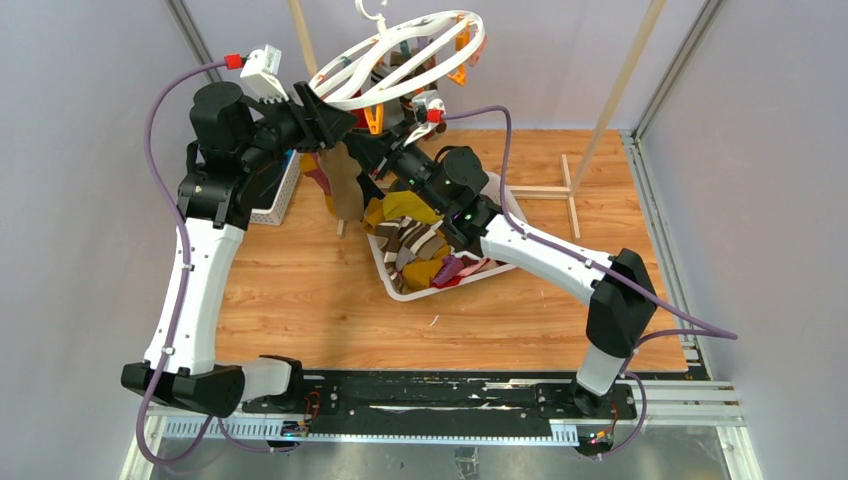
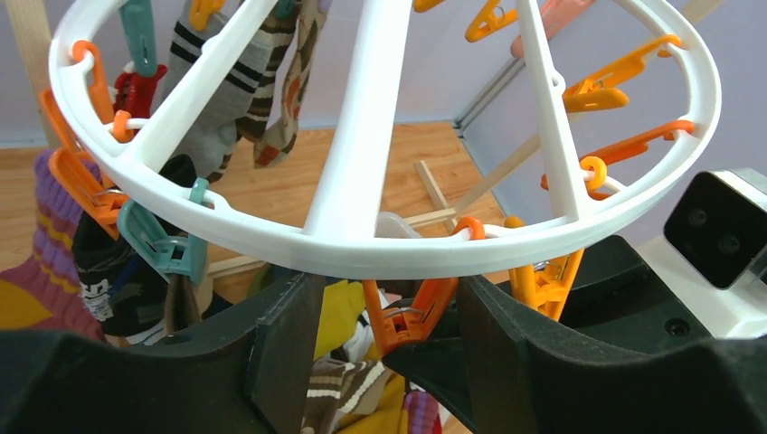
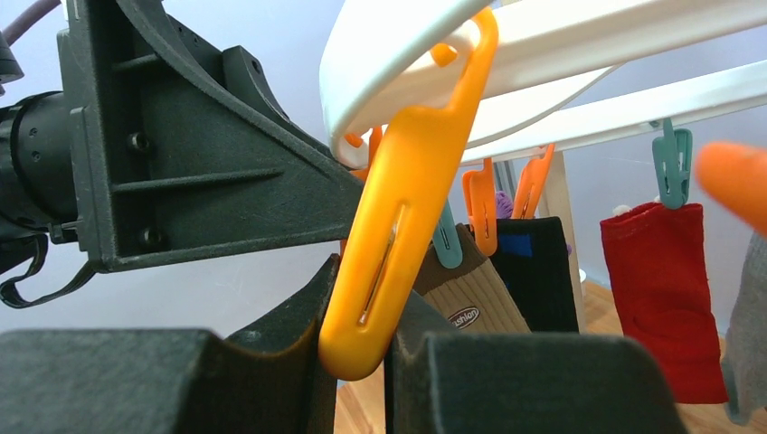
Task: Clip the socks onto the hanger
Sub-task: Open the clamp at the hanger.
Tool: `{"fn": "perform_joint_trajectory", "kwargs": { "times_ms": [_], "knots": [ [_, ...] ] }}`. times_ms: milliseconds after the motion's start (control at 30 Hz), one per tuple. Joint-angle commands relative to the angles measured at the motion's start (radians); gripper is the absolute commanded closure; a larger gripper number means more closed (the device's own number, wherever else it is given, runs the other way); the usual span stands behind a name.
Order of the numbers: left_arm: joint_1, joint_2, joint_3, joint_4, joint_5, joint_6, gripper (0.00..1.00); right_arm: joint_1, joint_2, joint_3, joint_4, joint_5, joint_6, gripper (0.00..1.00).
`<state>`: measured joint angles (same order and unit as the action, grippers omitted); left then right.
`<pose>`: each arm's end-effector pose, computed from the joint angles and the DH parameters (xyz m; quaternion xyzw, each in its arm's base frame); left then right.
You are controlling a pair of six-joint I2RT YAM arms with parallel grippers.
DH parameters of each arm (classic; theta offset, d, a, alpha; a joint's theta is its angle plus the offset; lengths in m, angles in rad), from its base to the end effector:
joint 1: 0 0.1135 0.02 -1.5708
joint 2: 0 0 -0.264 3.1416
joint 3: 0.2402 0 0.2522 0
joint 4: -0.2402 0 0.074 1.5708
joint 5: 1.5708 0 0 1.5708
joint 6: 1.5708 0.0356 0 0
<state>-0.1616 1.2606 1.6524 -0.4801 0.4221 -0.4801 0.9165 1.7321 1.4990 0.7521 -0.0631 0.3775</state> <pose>0.2434 -0.0545 0.5045 0.0253 0.7346 -0.3549 0.5778 0.2476 0.3265 0.4302 -0.1599 0.4764 0.5337 0.6802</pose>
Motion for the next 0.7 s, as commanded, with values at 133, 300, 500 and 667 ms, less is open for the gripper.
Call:
{"fn": "perform_joint_trajectory", "kwargs": {
  "times_ms": [133, 300, 500, 667],
  "knots": [
    [-0.046, -0.037, -0.023, 0.014, -0.133, 0.073, 0.40, 0.033, 0.033, 0.047, -0.064, 0.010, -0.040, 1.00],
    [-0.058, -0.030, -0.014, 0.007, -0.154, 0.081, 0.41, 0.038, 0.038, 0.055, -0.075, 0.017, -0.048, 1.00],
    [-0.064, -0.028, -0.008, 0.002, -0.208, 0.092, 0.47, 0.041, 0.038, 0.054, -0.079, 0.027, -0.051, 1.00],
    [-0.064, -0.027, -0.009, 0.003, -0.215, 0.078, 0.70, 0.043, 0.028, 0.045, -0.087, 0.031, -0.049, 0.85]
  ]
}}
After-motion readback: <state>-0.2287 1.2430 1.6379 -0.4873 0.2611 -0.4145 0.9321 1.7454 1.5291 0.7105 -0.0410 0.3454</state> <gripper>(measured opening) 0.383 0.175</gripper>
